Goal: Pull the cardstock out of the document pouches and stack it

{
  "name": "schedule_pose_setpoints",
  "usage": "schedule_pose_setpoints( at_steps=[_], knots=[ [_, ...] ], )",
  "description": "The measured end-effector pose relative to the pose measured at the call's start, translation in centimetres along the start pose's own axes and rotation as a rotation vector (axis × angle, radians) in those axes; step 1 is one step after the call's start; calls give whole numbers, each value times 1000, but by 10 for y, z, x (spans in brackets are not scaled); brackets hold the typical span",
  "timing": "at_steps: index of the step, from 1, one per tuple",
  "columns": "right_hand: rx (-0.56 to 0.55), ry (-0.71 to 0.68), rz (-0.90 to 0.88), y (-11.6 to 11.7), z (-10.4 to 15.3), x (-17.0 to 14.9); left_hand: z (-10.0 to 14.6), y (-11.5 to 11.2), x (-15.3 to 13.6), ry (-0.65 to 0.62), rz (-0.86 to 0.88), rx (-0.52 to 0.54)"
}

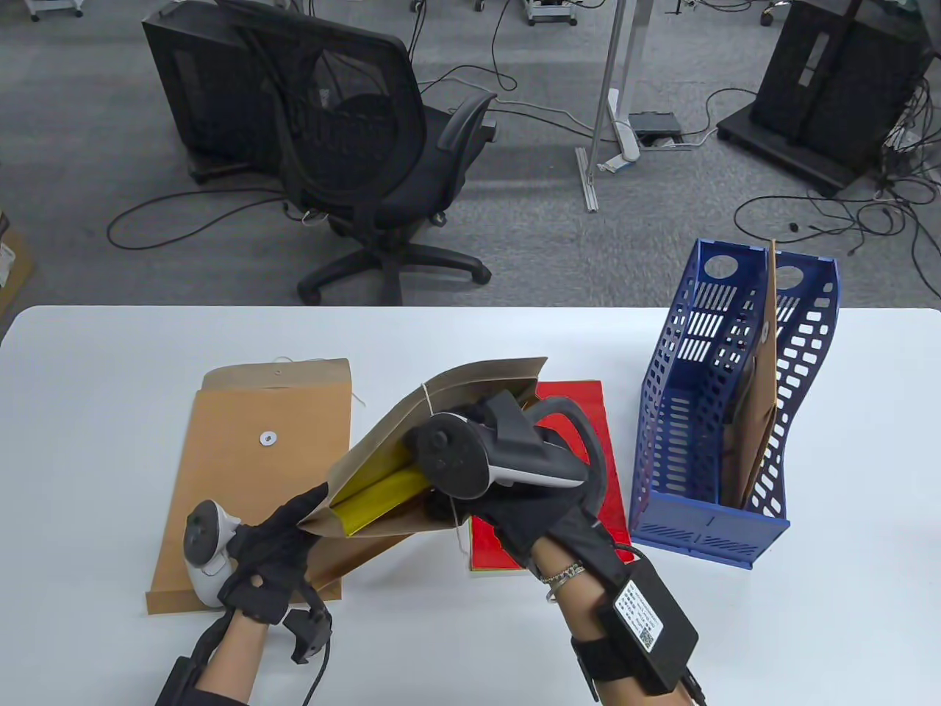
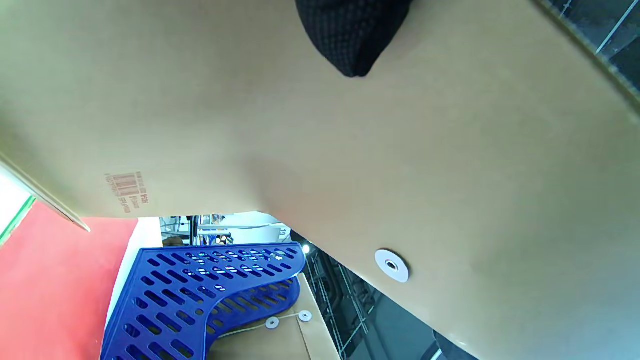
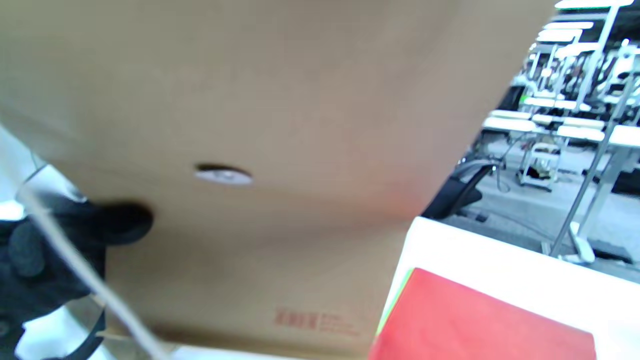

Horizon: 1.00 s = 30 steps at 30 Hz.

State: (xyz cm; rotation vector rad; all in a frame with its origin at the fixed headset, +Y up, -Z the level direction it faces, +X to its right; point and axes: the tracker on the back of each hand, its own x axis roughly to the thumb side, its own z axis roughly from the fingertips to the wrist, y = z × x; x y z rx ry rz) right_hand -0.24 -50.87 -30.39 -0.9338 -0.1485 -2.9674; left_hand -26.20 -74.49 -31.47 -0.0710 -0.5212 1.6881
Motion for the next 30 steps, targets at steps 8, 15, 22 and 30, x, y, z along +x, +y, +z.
schedule_pose_setpoints(
  at_steps=[8,15,22,30],
  knots=[
    [-17,23,124,5,-11,13,-1,3,1,28,-42,-32],
    [-88,-44,117,-22,5,23,2,7,16,84,-304,42],
    [-237,0,161,-59,24,26,3,9,12,109,-372,43],
    [-987,278,150,-102,88,1,4,16,13,95,-282,65]
  ],
)
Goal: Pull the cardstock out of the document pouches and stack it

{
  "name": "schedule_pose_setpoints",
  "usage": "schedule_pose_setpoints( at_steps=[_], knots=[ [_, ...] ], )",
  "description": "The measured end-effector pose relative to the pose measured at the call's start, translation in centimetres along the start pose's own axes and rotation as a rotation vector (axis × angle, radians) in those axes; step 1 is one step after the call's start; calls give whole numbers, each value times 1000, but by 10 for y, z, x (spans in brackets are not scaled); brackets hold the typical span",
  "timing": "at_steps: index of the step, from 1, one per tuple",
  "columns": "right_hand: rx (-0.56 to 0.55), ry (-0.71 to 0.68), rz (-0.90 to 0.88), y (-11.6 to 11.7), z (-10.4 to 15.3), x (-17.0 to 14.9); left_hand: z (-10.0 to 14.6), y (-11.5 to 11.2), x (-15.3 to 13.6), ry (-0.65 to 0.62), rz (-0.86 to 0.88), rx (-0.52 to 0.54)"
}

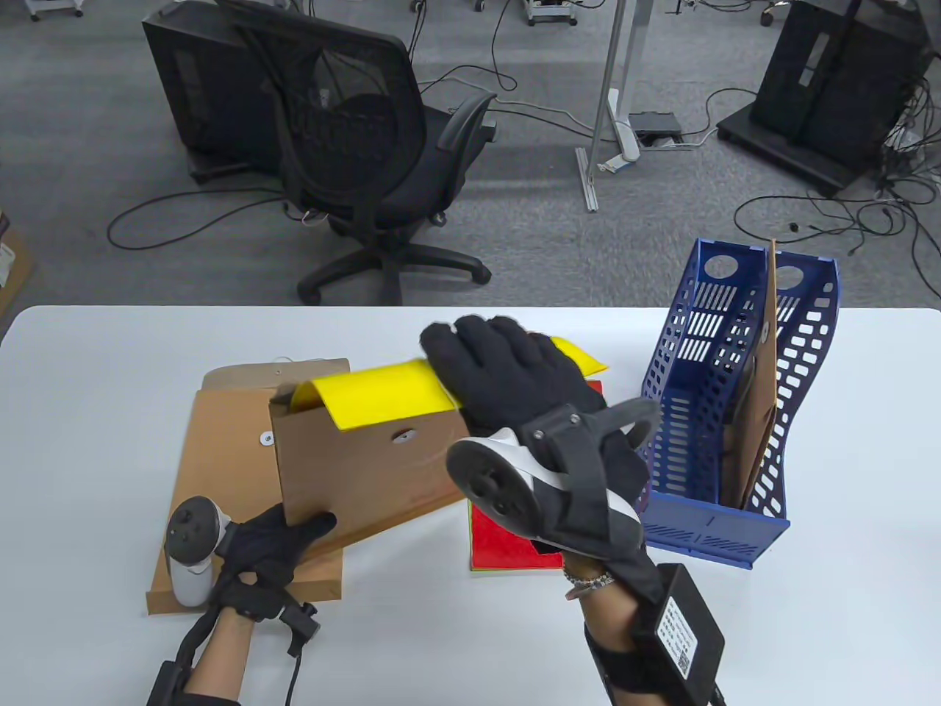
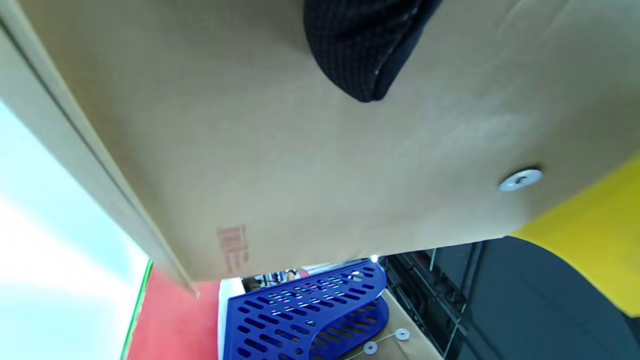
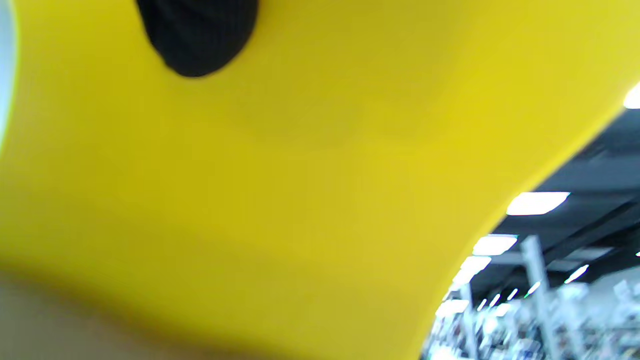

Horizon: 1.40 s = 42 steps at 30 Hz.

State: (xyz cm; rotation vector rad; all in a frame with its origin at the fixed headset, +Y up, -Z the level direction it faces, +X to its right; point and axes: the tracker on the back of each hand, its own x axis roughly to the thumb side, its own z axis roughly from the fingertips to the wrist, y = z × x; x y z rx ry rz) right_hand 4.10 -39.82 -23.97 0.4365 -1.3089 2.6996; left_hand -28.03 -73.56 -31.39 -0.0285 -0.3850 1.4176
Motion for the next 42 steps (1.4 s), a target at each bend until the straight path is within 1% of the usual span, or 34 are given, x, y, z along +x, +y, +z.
schedule_pose_setpoints(
  at_steps=[1,2,3,6,8,10,11,12,14,15,16,17,18,19,20,21,22,23,26,28,30,35,37,42],
  knots=[
    [-64,60,14,-9,3,-9,0,1,0,0,19,0],
    [-97,90,21,-13,6,-13,0,2,0,3,28,-2],
    [-167,122,25,-19,11,-21,0,4,0,12,38,-8],
    [-318,174,22,-27,26,-36,1,9,-1,29,47,-8],
    [-380,182,49,-25,38,-46,2,12,-3,39,84,12],
    [-445,177,84,-17,51,-55,4,16,-6,46,134,28],
    [-445,176,98,-12,57,-59,5,18,-7,47,162,44],
    [-423,185,105,-6,62,-62,6,19,-7,47,175,56],
    [-315,198,93,20,76,-69,7,25,-5,34,196,76],
    [-263,206,92,37,85,-72,8,28,-4,28,206,87],
    [-229,206,132,55,94,-74,9,31,-2,22,216,100],
    [-189,181,179,71,103,-76,11,33,-1,20,222,114],
    [-138,156,227,93,114,-77,12,37,1,20,226,131],
    [-64,132,268,115,127,-78,14,40,2,25,226,147],
    [-13,115,293,129,135,-77,16,43,3,35,218,160],
    [81,70,328,154,151,-76,18,49,4,50,207,176],
    [121,45,342,165,159,-75,19,51,4,56,205,183],
    [190,-3,374,183,172,-72,21,56,4,64,209,189],
    [329,-131,463,219,200,-64,23,62,0,69,258,200],
    [386,-188,496,236,214,-61,24,62,-2,79,276,209],
    [437,-200,504,246,224,-60,24,61,-4,91,267,208],
    [561,-193,497,259,241,-61,22,58,-4,107,223,177],
    [637,-175,475,264,246,-61,21,57,-4,112,220,174],
    [900,-88,391,275,255,-63,21,56,-5,124,206,167]
  ],
)
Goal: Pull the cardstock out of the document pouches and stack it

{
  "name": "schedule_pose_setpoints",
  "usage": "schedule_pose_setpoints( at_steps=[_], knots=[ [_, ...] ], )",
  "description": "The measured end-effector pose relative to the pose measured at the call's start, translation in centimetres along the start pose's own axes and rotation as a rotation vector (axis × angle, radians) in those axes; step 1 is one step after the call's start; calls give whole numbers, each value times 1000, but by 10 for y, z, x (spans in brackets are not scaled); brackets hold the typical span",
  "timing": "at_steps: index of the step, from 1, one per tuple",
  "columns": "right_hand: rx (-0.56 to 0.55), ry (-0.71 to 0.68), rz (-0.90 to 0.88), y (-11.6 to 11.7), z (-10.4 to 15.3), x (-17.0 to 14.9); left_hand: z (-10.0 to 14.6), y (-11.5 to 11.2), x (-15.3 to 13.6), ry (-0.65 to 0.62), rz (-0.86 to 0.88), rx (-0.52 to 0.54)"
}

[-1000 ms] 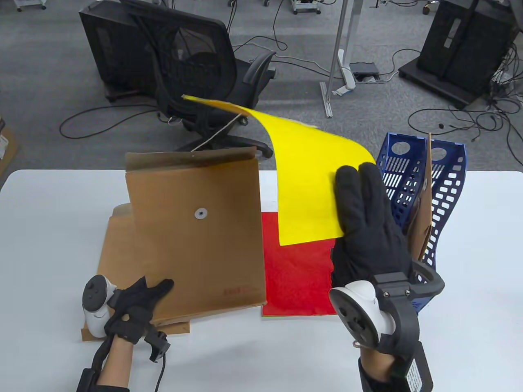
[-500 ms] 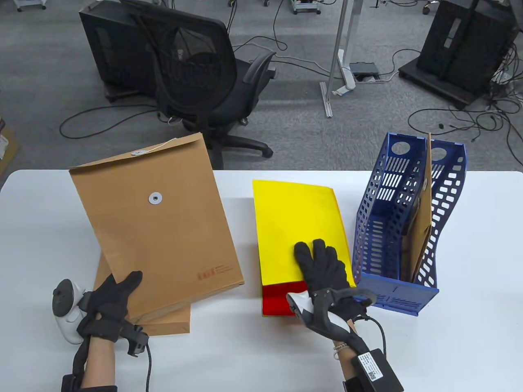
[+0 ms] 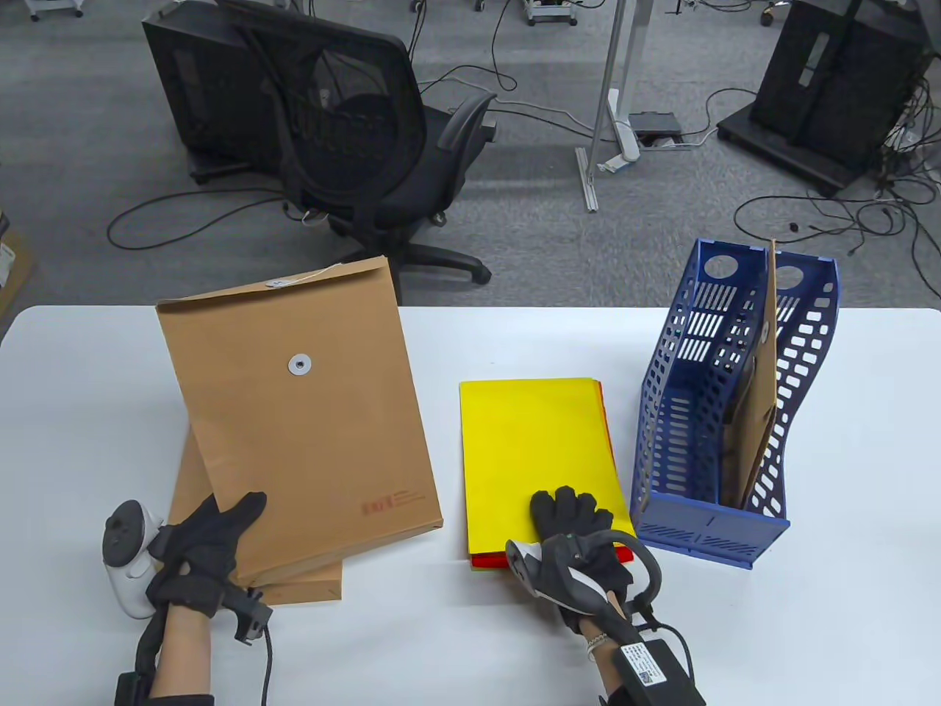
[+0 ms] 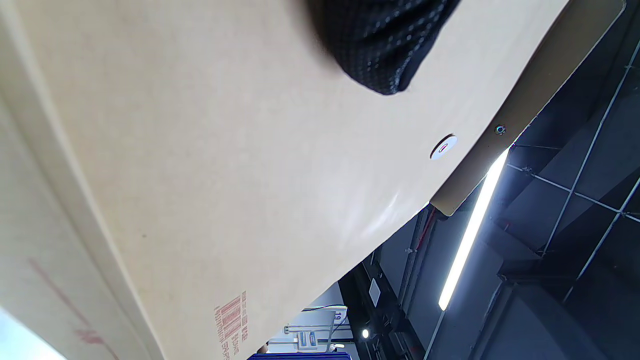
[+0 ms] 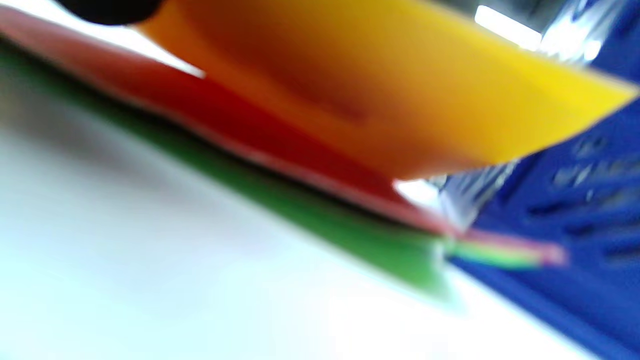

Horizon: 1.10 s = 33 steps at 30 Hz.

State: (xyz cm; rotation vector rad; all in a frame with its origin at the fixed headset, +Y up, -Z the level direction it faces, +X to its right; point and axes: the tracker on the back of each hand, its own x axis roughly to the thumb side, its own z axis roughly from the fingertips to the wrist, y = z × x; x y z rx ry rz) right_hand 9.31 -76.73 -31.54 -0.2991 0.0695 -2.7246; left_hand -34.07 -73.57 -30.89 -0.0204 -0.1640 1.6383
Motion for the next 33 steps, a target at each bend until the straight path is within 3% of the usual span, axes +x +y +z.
schedule_pose_setpoints(
  at_steps=[4,9,13,17,19,25,30,33],
  knots=[
    [172,-29,-104,9,-1,0,0,0,-1,4,2,-6],
    [174,-15,-162,5,4,-5,0,0,0,1,-1,-11],
    [1,56,-260,-22,14,-16,1,-1,10,-9,-50,-1],
    [-128,96,-368,-60,32,-24,6,-4,32,-3,-193,138],
    [-143,98,-399,-68,39,-24,7,-3,38,24,-241,161],
    [-189,142,-499,-60,53,-18,3,30,42,193,-229,194],
    [-167,123,-520,-57,54,-21,4,72,22,407,-250,276],
    [-177,116,-527,-57,55,-22,3,85,7,498,-268,311]
  ],
)
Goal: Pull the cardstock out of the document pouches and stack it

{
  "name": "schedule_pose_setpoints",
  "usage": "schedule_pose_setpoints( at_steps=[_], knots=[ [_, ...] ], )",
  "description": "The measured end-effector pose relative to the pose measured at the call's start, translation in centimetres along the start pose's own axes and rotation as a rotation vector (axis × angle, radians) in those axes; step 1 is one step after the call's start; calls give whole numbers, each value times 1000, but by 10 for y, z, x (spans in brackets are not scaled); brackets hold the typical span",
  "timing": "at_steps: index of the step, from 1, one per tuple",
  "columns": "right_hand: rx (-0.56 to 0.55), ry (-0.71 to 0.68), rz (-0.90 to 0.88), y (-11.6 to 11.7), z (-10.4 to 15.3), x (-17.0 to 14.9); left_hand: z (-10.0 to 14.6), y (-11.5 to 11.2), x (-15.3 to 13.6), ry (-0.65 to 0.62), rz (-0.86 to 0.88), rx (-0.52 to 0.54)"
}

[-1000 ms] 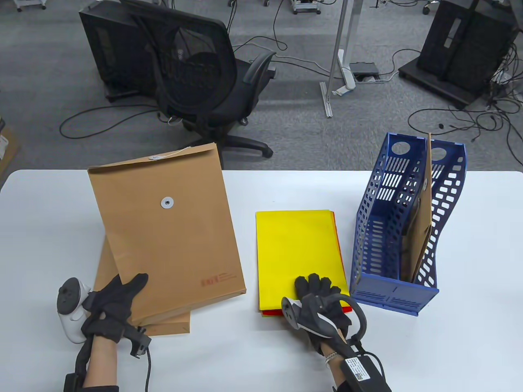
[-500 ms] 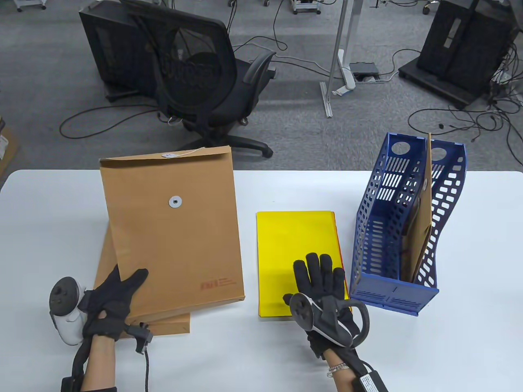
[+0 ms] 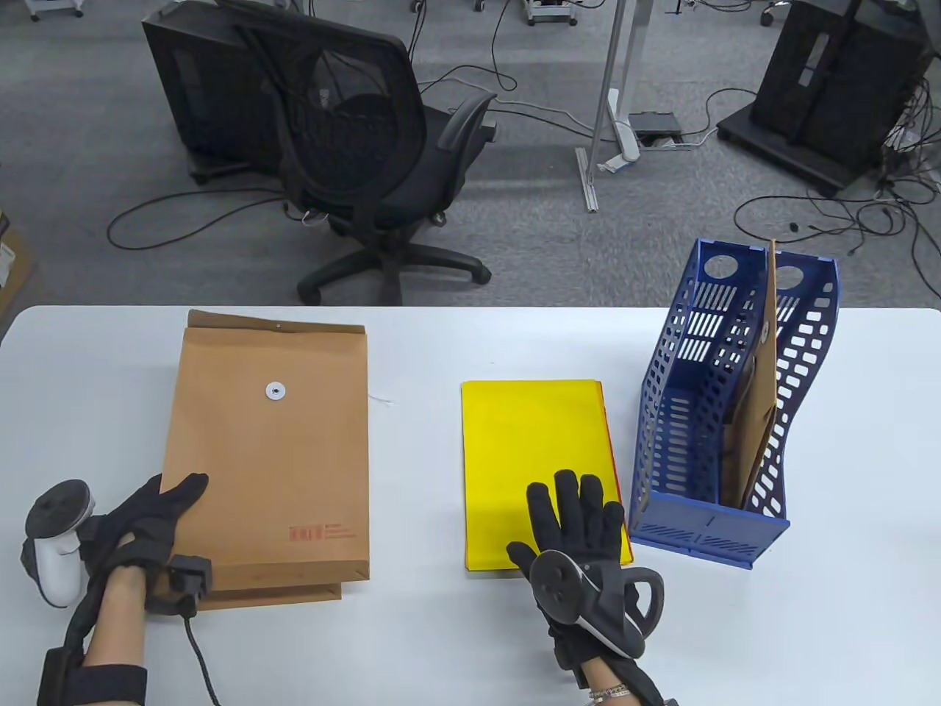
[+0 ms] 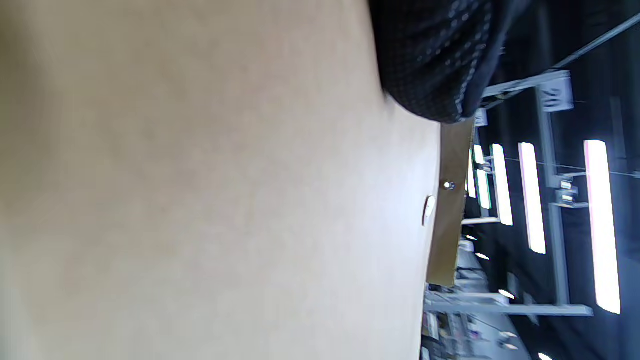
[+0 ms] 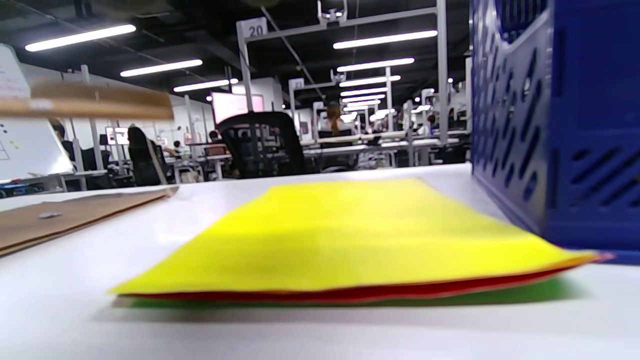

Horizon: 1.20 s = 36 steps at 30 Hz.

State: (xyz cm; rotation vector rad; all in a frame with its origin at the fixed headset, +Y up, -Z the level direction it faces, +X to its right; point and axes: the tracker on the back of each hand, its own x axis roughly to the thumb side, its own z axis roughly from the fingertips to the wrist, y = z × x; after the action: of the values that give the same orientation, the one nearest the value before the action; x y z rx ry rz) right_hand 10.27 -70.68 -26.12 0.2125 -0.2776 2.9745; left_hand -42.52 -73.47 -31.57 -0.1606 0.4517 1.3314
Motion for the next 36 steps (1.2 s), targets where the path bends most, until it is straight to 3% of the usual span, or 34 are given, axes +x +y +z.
schedule_pose_setpoints(
  at_steps=[8,14,21,24,26,27,32,36],
  knots=[
    [11,-1,-20,1,1,-3,-23,9,-26,224,-100,56],
    [36,-11,-14,4,0,-2,-22,13,-25,256,-247,152],
    [41,-8,-10,5,0,-2,-21,-11,-11,245,-513,185],
    [42,-4,-11,5,0,-2,-20,-29,-2,246,-736,114],
    [43,-2,-7,5,0,-2,-13,-47,8,151,-848,71],
    [45,-1,-3,5,0,-2,-7,-60,16,42,-859,58],
    [40,0,-2,5,0,-3,39,-119,47,-365,-821,2],
    [18,-3,-8,3,1,-4,75,-160,49,-472,-735,-128]
  ],
)
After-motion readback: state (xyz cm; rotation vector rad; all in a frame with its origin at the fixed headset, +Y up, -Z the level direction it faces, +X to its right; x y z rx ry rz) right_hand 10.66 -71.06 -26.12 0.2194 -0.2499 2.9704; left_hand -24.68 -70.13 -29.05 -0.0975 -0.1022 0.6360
